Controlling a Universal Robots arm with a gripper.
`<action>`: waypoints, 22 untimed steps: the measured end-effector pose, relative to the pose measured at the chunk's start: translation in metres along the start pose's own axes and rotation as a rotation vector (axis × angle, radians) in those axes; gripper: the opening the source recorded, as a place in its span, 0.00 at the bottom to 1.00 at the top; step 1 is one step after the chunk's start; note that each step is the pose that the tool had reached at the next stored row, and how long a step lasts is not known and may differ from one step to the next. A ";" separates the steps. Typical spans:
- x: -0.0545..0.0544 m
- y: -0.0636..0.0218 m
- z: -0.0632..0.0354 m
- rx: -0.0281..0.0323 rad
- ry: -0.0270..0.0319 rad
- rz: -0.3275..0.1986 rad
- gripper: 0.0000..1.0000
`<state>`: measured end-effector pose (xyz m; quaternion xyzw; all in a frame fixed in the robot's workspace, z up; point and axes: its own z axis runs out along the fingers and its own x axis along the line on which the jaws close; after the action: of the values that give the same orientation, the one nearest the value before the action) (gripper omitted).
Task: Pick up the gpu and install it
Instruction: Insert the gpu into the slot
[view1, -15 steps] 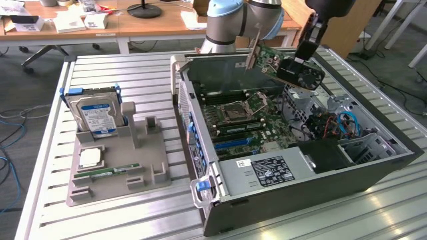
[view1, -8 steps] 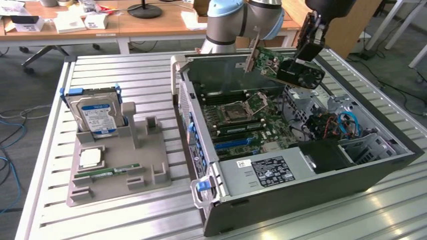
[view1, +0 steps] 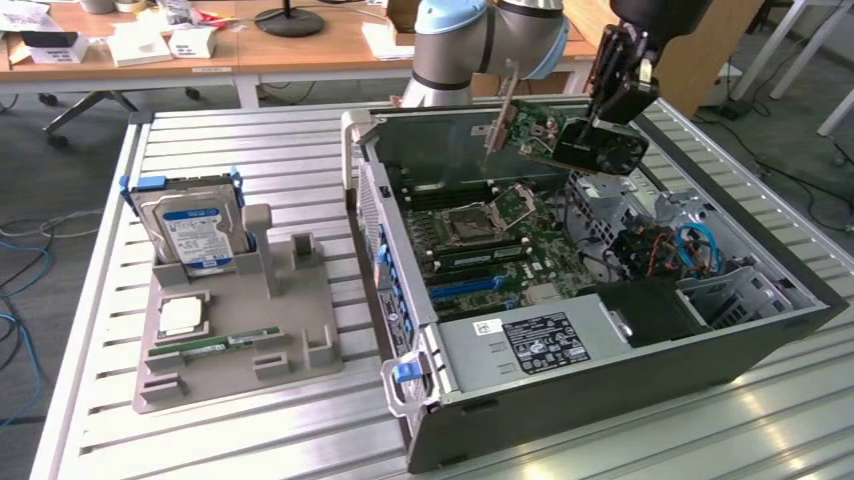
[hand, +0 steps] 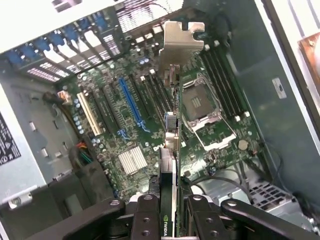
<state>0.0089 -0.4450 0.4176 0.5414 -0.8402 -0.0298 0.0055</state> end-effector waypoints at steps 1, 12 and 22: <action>0.000 0.0000 0.0001 -0.0004 0.0010 -0.018 0.26; 0.000 0.0000 0.0010 -0.0050 0.0122 -0.219 0.26; 0.000 -0.0001 0.0026 -0.0093 0.0225 -0.400 0.26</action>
<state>0.0089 -0.4450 0.4151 0.6979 -0.7156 -0.0281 0.0113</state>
